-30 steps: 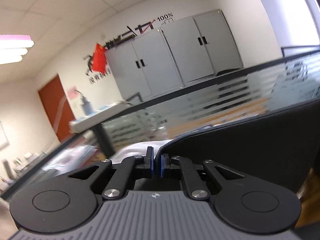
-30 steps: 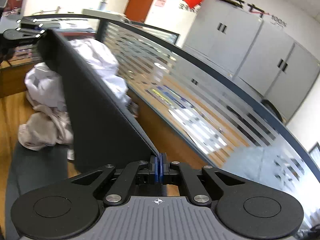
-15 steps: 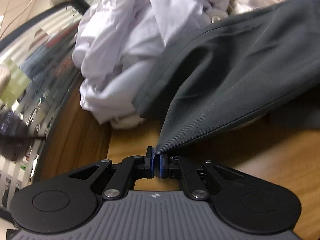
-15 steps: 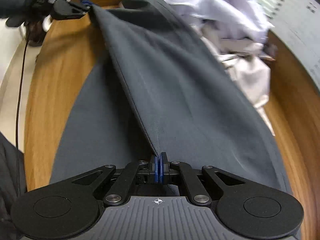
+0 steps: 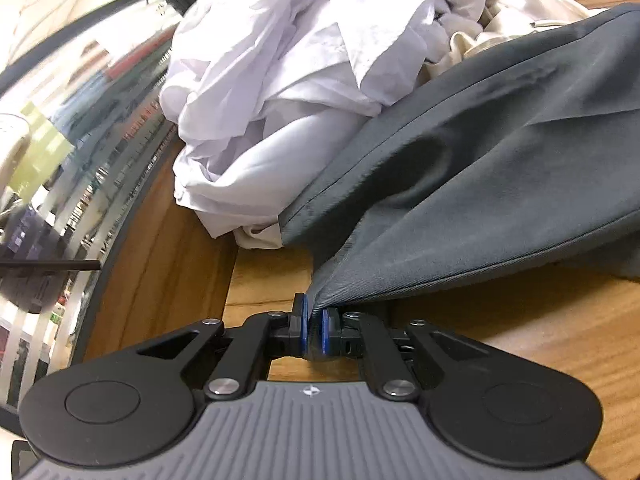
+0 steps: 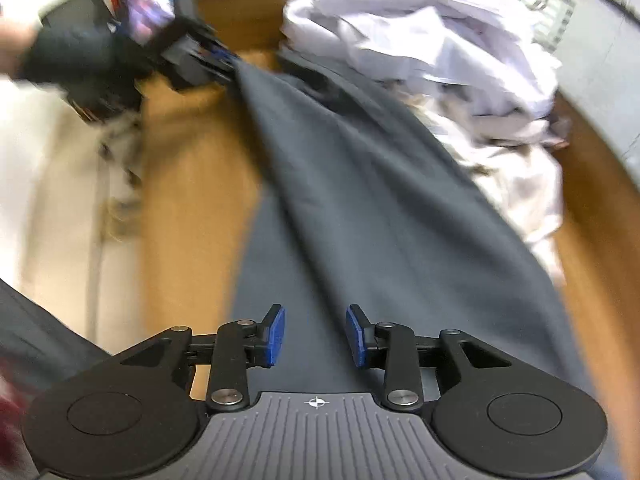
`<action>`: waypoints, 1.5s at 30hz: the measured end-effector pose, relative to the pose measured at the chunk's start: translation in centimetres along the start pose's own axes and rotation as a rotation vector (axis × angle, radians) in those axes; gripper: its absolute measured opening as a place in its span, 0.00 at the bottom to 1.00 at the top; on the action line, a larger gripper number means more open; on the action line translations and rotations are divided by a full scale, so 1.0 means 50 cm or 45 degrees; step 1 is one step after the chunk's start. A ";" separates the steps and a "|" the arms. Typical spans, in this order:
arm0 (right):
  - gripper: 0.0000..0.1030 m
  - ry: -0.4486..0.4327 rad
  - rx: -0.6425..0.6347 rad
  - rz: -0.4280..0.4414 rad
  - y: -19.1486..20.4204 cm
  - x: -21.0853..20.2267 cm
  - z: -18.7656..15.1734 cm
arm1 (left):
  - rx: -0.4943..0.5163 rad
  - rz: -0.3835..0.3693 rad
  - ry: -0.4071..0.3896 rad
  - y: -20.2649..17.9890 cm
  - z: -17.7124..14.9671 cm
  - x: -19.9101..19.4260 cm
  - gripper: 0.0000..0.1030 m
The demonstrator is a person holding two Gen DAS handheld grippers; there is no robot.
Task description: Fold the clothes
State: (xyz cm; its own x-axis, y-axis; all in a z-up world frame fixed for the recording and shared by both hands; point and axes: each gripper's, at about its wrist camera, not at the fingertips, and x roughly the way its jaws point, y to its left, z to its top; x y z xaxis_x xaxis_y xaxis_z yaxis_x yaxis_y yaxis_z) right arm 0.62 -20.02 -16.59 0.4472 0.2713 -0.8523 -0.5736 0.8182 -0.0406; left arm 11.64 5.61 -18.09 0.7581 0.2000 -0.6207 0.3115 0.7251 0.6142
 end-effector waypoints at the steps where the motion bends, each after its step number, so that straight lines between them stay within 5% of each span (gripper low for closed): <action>1: 0.35 -0.006 0.017 0.032 0.010 0.005 0.003 | -0.009 -0.006 0.010 0.003 0.003 0.005 0.09; 10: 0.35 0.038 0.135 0.119 0.056 0.129 0.025 | -0.070 -0.037 0.048 0.017 0.026 0.029 0.10; 15: 0.34 0.017 0.071 0.082 0.078 0.171 0.067 | -0.093 -0.049 0.056 0.023 0.030 0.036 0.10; 17: 0.26 0.026 0.033 0.047 0.083 0.189 0.079 | -0.109 -0.057 0.061 0.027 0.031 0.036 0.11; 18: 0.08 0.032 0.016 0.031 0.085 0.198 0.084 | -0.116 -0.060 0.061 0.029 0.032 0.035 0.11; 19: 0.05 0.046 0.017 0.030 0.084 0.206 0.088 | -0.124 -0.062 0.061 0.032 0.033 0.034 0.11; 24: 0.04 0.048 0.067 0.085 0.079 0.202 0.095 | -0.134 -0.080 0.074 0.036 0.037 0.035 0.11; 29: 0.04 -0.009 0.137 0.352 0.105 0.141 0.113 | -0.152 -0.085 0.087 0.043 0.047 0.043 0.11; 37: 0.07 -0.046 -0.099 0.775 0.194 0.068 0.117 | -0.162 -0.113 0.114 0.039 0.049 0.067 0.16; 40: 0.29 -0.073 -0.077 0.713 0.176 0.050 0.109 | -0.201 -0.209 0.071 0.050 0.035 0.048 0.26; 45: 0.29 -0.115 0.019 0.523 0.095 0.018 0.082 | -0.259 -0.386 -0.015 0.074 -0.002 -0.010 0.39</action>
State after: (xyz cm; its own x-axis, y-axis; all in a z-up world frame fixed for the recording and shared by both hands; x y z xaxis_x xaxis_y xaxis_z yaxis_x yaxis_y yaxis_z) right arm 1.13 -13.81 -15.40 0.2423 0.6191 -0.7470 -0.7070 0.6399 0.3010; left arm 12.34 8.25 -15.56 0.6555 -0.0508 -0.7534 0.4036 0.8668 0.2927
